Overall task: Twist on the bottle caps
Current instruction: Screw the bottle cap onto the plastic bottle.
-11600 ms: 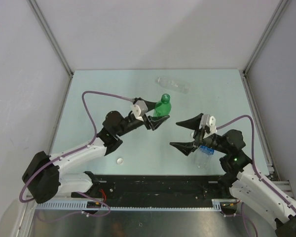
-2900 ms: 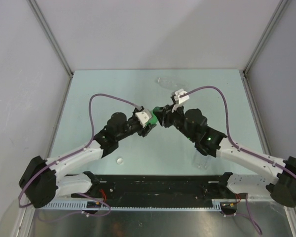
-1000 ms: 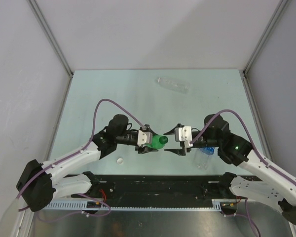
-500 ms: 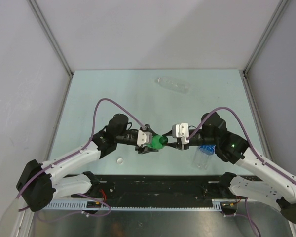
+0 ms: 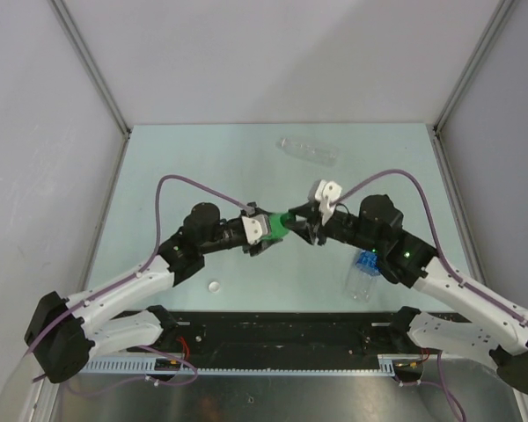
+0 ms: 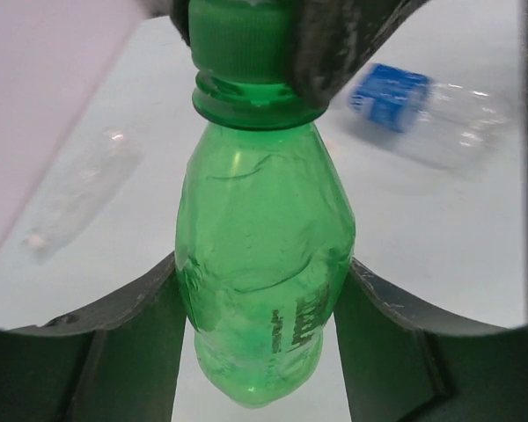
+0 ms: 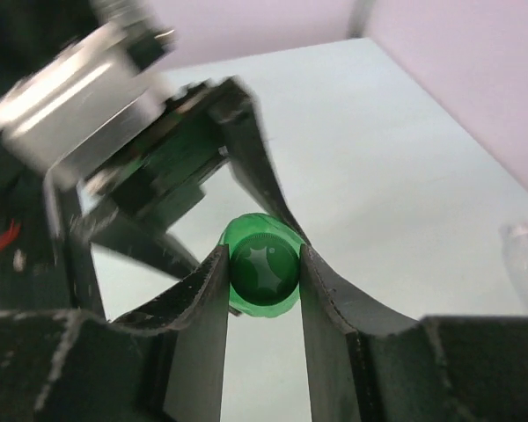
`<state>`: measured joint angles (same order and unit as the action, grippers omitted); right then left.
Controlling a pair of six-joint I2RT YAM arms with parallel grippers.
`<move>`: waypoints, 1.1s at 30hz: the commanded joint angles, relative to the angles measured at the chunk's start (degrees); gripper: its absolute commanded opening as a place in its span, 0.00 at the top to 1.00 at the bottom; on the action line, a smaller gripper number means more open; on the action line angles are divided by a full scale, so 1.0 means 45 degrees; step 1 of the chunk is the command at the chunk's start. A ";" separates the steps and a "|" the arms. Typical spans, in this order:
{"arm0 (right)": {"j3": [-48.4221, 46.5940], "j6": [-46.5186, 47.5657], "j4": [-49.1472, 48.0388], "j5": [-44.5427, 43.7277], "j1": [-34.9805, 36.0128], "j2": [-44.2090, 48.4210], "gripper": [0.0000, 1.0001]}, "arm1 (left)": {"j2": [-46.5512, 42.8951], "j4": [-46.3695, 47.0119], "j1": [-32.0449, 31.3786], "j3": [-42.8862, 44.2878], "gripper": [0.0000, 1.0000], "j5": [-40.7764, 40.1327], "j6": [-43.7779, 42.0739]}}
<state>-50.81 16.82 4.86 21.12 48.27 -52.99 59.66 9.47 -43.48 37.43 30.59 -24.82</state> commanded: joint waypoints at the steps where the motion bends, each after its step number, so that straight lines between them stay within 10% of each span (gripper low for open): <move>1: -0.0046 -0.5671 -0.1703 -0.6236 0.0160 -0.1498 0.97 | -0.0263 0.4470 -0.0530 0.0124 1.00 -0.4535 0.1010; 9: -0.0057 -1.0832 -0.3323 -1.1660 0.0910 -0.2815 1.00 | 0.2078 0.6252 -0.1009 0.1012 1.00 -0.8961 0.0716; 16: -0.0498 -1.1009 -0.3897 -1.2199 0.1144 -0.3382 0.90 | 0.2508 0.6390 -0.1080 0.0865 1.00 -0.9248 0.0710; 25: -0.0661 -0.7131 -0.4725 -0.8445 0.0793 -0.2108 0.19 | 0.1672 0.5921 -0.1062 -0.0549 1.00 -0.7303 0.0730; 33: -0.0653 -0.1804 -0.1840 -0.2670 -0.0122 0.0196 0.04 | 0.0583 0.2394 -0.0875 -0.0232 1.00 -0.3761 -0.0016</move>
<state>-52.10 -7.55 -11.07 -7.51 49.45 -56.64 65.36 27.57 -48.16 34.83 2.11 -22.79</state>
